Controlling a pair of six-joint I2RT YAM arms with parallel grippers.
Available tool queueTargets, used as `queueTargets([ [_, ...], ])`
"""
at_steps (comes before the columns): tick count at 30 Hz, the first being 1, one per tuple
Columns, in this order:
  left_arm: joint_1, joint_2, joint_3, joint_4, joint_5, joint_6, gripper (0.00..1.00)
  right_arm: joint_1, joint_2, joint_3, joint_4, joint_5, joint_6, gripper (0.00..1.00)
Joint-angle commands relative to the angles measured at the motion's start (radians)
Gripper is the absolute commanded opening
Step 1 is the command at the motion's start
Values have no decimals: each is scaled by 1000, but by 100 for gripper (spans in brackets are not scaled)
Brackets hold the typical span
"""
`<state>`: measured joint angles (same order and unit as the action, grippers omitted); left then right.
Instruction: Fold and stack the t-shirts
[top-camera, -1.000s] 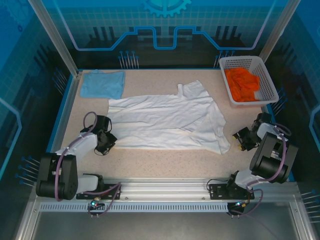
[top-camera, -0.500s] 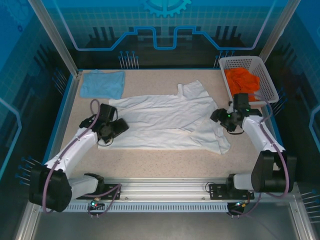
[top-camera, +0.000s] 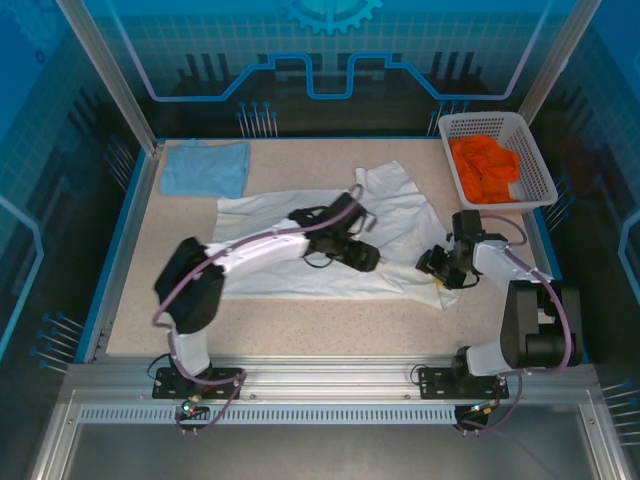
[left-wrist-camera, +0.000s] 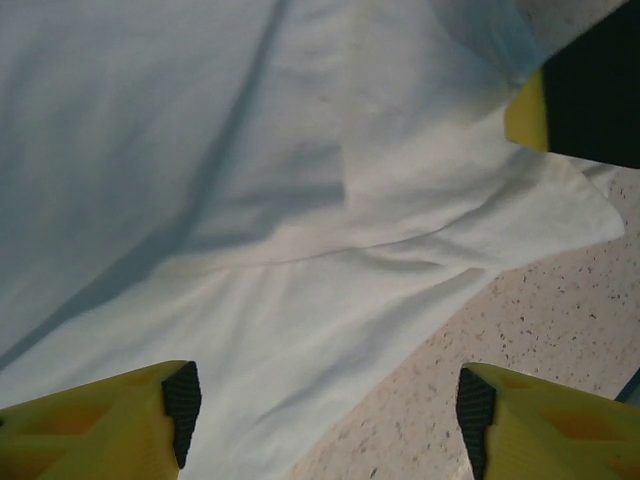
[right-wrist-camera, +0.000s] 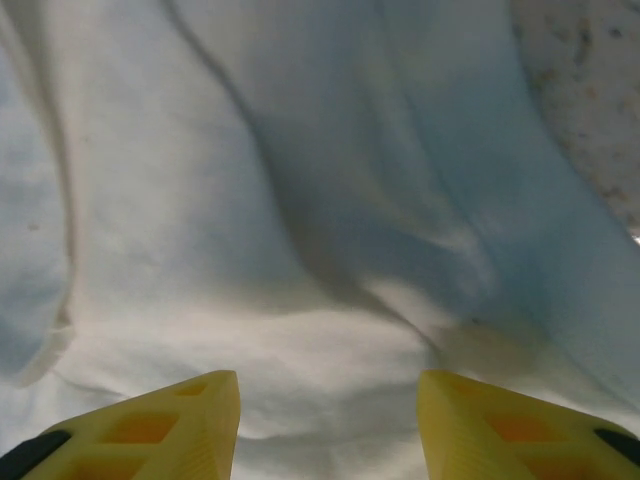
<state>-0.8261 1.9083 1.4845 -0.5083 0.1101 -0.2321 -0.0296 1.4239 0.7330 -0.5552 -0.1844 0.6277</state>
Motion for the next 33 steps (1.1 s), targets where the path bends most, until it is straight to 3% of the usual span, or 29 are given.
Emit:
queueTargets([
  [1, -33, 89, 139, -103, 12, 190, 68, -11, -53, -41, 75, -2, 36, 50],
  [10, -61, 347, 424, -252, -105, 286, 52, -54, -86, -105, 127, -27, 53, 49],
  [26, -61, 472, 545, -293, -159, 341, 53, -59, -24, -104, 164, -60, 51, 48],
  [30, -61, 493, 566, -295, -169, 347, 44, -59, -18, -104, 167, -63, 50, 47],
  [33, -61, 495, 571, -289, -192, 347, 25, -61, -16, -106, 169, -62, 51, 46],
])
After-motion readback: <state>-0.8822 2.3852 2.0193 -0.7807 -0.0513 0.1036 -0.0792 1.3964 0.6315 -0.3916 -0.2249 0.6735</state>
